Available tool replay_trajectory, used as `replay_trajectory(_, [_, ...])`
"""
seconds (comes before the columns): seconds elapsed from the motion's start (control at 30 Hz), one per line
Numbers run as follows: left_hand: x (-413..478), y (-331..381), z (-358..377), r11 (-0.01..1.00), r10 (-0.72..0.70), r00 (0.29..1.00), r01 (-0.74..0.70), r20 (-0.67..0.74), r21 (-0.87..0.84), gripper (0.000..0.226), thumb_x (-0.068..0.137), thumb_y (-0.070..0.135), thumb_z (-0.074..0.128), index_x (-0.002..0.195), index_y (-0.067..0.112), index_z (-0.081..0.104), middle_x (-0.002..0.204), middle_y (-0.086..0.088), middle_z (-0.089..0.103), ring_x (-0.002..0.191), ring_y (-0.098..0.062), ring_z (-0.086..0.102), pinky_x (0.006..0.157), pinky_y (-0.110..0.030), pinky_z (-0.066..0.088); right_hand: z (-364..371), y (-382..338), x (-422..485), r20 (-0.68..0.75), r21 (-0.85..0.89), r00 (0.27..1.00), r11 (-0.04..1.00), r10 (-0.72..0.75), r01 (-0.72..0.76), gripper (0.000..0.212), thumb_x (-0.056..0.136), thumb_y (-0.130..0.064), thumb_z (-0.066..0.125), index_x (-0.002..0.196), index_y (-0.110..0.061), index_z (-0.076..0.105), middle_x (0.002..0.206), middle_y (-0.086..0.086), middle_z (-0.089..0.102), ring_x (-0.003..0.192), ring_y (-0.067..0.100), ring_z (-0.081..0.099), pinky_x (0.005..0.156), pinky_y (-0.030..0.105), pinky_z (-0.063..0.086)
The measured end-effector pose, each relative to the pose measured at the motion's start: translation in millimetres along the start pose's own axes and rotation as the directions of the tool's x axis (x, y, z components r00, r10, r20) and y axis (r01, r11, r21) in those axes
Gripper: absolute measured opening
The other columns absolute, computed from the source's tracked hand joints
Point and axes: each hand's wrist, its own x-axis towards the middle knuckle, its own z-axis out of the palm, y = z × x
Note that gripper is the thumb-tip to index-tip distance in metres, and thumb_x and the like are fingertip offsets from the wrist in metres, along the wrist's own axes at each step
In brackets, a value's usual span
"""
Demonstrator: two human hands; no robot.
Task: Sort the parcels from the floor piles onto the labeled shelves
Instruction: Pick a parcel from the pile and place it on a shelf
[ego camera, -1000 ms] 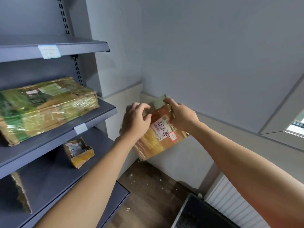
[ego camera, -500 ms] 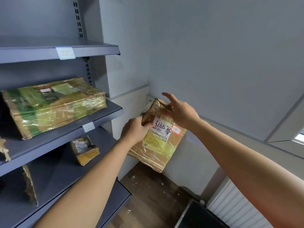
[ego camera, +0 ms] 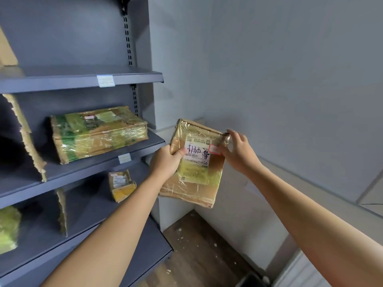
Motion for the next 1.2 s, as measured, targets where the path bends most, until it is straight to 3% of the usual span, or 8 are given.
replay_trajectory(0.27, [-53, 23, 5, 0.996, -0.069, 0.990, 0.061, -0.125, -0.068, 0.023, 0.097, 0.035, 0.058, 0.085, 0.015, 0.059, 0.069, 0.010, 0.055, 0.064, -0.007, 0.052, 0.051, -0.023, 0.032, -11, 10, -18, 0.155, 0.123, 0.988, 0.992, -0.022, 0.002, 0.070, 0.095, -0.035, 0.058, 0.153, -0.018, 0.023, 0.145, 0.014, 0.047, 0.130, 0.030, 0.048, 0.097, 0.032, 0.039])
replay_trajectory(0.37, [-68, 25, -3, 0.994, -0.102, 0.976, 0.092, -0.190, -0.060, 0.026, 0.097, 0.039, 0.057, 0.081, 0.019, 0.057, 0.072, 0.009, 0.058, 0.070, -0.016, 0.057, 0.054, -0.024, 0.036, -9, 1, -23, 0.200, 0.187, 0.980, 0.982, -0.009, -0.029, 0.063, 0.096, -0.032, 0.055, 0.150, -0.016, 0.027, 0.139, 0.014, 0.054, 0.121, 0.032, 0.055, 0.091, 0.033, 0.043])
replay_trajectory(0.5, [-81, 21, -21, 0.986, -0.154, 0.960, 0.135, -0.236, -0.097, 0.030, 0.093, 0.049, 0.056, 0.089, 0.021, 0.065, 0.080, 0.002, 0.068, 0.076, -0.027, 0.068, 0.072, -0.045, 0.058, -7, -19, -28, 0.257, 0.249, 0.966, 0.967, -0.007, -0.059, 0.046, 0.097, -0.038, 0.051, 0.136, -0.017, 0.041, 0.104, 0.002, 0.065, 0.086, 0.023, 0.063, 0.076, 0.036, 0.054])
replay_trajectory(0.6, [-88, 19, -40, 0.986, -0.162, 0.942, 0.139, -0.293, -0.095, 0.034, 0.092, 0.051, 0.056, 0.095, 0.019, 0.067, 0.085, 0.002, 0.070, 0.080, -0.026, 0.068, 0.076, -0.047, 0.057, -5, -43, -29, 0.316, 0.266, 0.949, 0.961, -0.012, -0.076, 0.029, 0.098, -0.037, 0.047, 0.114, -0.014, 0.051, 0.087, -0.002, 0.060, 0.083, 0.029, 0.068, 0.076, 0.046, 0.059])
replay_trajectory(0.77, [-90, 18, -81, 0.981, -0.167, 0.917, 0.119, -0.363, -0.150, 0.030, 0.093, 0.050, 0.056, 0.100, 0.021, 0.064, 0.099, 0.002, 0.067, 0.087, -0.019, 0.064, 0.080, -0.041, 0.056, 2, -92, -27, 0.258, 0.429, 0.964, 0.902, -0.071, -0.049, 0.029, 0.098, -0.037, 0.051, 0.113, -0.012, 0.053, 0.104, 0.006, 0.061, 0.087, 0.024, 0.066, 0.063, 0.037, 0.060])
replay_trajectory(0.9, [-85, 20, -121, 0.967, -0.183, 0.912, 0.099, -0.367, -0.235, 0.031, 0.095, 0.048, 0.054, 0.113, 0.022, 0.057, 0.116, 0.001, 0.060, 0.100, -0.017, 0.060, 0.083, -0.035, 0.049, 10, -132, -22, 0.185, 0.563, 0.977, 0.826, -0.102, -0.021, 0.034, 0.093, -0.041, 0.059, 0.115, -0.017, 0.052, 0.110, 0.003, 0.065, 0.093, 0.021, 0.067, 0.079, 0.045, 0.059])
replay_trajectory(1.03, [-76, 17, -164, 0.936, -0.185, 0.938, 0.078, -0.292, -0.342, 0.028, 0.095, 0.026, 0.057, 0.122, 0.023, 0.053, 0.111, 0.009, 0.062, 0.097, -0.008, 0.058, 0.076, -0.030, 0.046, 17, -170, -14, 0.105, 0.647, 0.987, 0.762, -0.125, 0.027, 0.036, 0.089, -0.031, 0.066, 0.120, -0.018, 0.053, 0.112, -0.001, 0.066, 0.098, 0.015, 0.065, 0.089, 0.039, 0.055])
replay_trajectory(1.2, [-56, 5, -211, 0.907, -0.194, 0.898, 0.011, -0.396, -0.421, 0.036, 0.090, 0.022, 0.068, 0.115, 0.016, 0.042, 0.101, 0.004, 0.057, 0.087, -0.007, 0.056, 0.069, -0.029, 0.045, 29, -220, 2, 0.049, 0.694, 0.982, 0.713, -0.185, 0.100, 0.024, 0.090, -0.023, 0.066, 0.108, -0.022, 0.052, 0.109, -0.005, 0.064, 0.098, 0.012, 0.064, 0.088, 0.035, 0.055])
